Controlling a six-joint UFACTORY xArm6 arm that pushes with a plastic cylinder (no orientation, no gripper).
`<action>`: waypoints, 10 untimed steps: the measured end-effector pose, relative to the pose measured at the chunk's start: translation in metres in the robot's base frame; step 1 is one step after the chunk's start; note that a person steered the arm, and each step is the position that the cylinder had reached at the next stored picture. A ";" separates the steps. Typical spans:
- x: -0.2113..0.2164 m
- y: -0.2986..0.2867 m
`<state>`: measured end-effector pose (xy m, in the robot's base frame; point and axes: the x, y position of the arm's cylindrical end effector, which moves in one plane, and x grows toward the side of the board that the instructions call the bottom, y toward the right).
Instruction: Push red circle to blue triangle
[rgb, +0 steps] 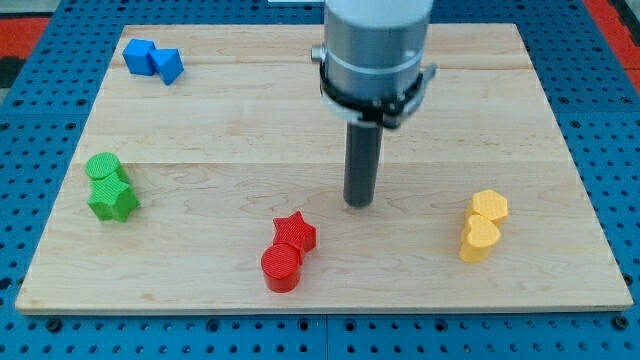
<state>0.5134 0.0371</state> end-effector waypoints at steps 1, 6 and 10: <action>0.046 0.002; 0.051 -0.093; -0.053 -0.117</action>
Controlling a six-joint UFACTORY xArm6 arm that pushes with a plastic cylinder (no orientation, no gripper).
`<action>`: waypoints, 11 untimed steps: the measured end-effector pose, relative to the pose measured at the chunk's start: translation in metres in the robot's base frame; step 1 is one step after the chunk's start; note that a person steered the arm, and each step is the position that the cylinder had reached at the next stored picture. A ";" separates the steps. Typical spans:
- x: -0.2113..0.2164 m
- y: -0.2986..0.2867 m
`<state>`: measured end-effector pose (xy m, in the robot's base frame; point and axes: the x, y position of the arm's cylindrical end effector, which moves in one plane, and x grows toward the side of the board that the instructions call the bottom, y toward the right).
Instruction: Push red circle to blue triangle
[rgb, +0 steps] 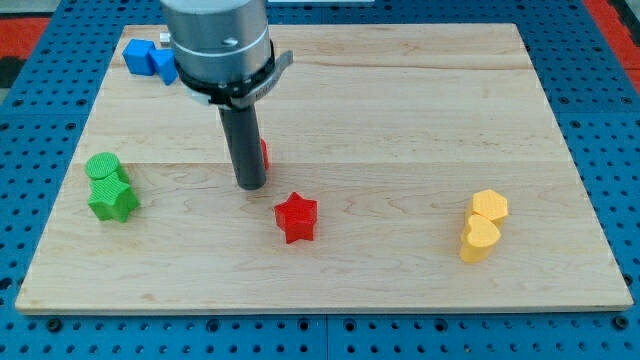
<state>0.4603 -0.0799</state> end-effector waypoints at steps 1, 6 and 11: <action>-0.028 0.000; -0.150 0.007; -0.190 -0.045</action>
